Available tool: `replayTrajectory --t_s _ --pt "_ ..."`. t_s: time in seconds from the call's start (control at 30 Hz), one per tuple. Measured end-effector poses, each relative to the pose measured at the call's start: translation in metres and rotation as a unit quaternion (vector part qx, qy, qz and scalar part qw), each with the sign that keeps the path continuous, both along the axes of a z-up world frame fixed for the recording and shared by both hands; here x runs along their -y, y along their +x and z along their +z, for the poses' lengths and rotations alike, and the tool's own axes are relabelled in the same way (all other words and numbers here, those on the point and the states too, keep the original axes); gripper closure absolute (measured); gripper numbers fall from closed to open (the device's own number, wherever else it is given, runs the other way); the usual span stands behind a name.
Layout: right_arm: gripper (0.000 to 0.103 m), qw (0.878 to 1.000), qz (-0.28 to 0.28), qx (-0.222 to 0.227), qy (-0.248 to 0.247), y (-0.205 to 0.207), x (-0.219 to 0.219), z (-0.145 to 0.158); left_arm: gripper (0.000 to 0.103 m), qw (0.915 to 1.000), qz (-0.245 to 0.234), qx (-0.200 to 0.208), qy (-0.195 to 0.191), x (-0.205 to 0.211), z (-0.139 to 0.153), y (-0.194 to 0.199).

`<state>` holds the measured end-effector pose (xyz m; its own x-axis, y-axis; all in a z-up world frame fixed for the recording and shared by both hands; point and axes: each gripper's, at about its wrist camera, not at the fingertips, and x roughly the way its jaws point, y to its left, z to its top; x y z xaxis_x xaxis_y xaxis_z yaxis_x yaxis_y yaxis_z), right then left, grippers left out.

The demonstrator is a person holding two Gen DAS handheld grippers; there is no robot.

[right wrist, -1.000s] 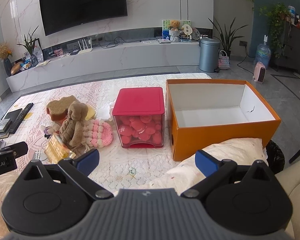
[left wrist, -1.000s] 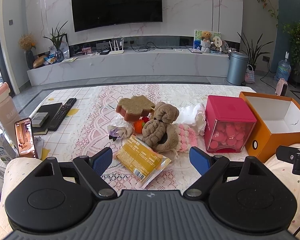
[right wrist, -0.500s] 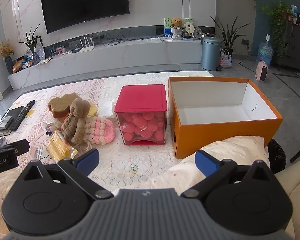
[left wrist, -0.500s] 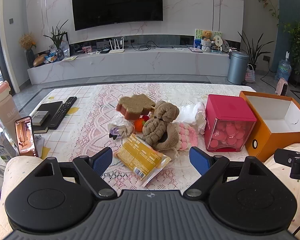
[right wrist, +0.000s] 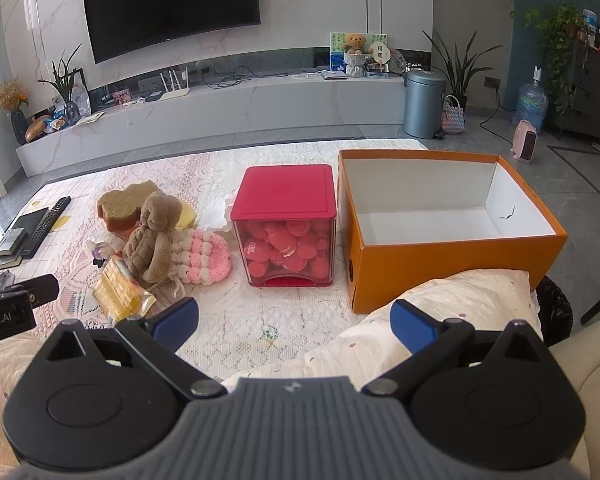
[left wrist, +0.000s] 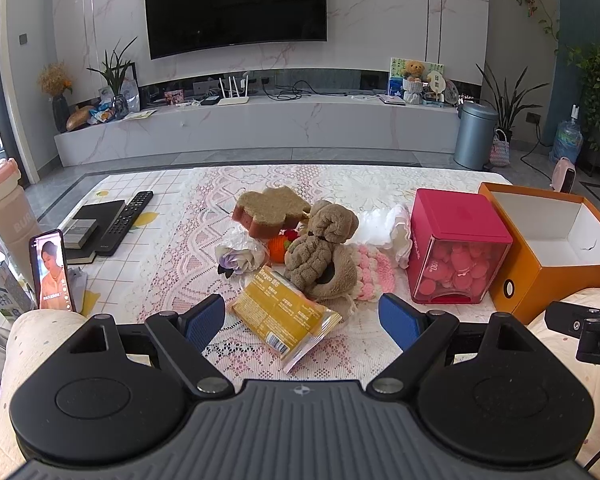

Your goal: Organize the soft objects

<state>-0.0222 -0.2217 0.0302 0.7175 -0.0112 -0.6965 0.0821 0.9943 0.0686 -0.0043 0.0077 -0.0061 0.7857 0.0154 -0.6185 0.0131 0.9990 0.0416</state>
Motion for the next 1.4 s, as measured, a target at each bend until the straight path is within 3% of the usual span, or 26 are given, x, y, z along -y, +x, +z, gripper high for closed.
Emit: replayTrajectory --t_s 0.77,1.27,1.33,1.4 --pt "0.003 1.000 0.001 -0.003 0.001 0.000 -0.001 -0.001 0.002 1.0000 -0.002 -0.004 -0.002 0.002 -0.002 -0.001" --pt "0.003 1.000 0.022 -0.016 0.006 0.021 -0.010 -0.008 0.002 0.9988 -0.011 -0.043 -0.021 -0.006 -0.012 0.022" --pt "0.003 0.999 0.032 -0.015 0.000 0.027 -0.014 -0.009 0.006 0.9985 -0.016 -0.045 -0.025 -0.009 -0.014 0.029" --pt "0.004 0.999 0.049 -0.012 -0.003 0.036 -0.019 -0.010 0.020 0.9981 -0.023 -0.049 -0.031 -0.012 -0.017 0.036"
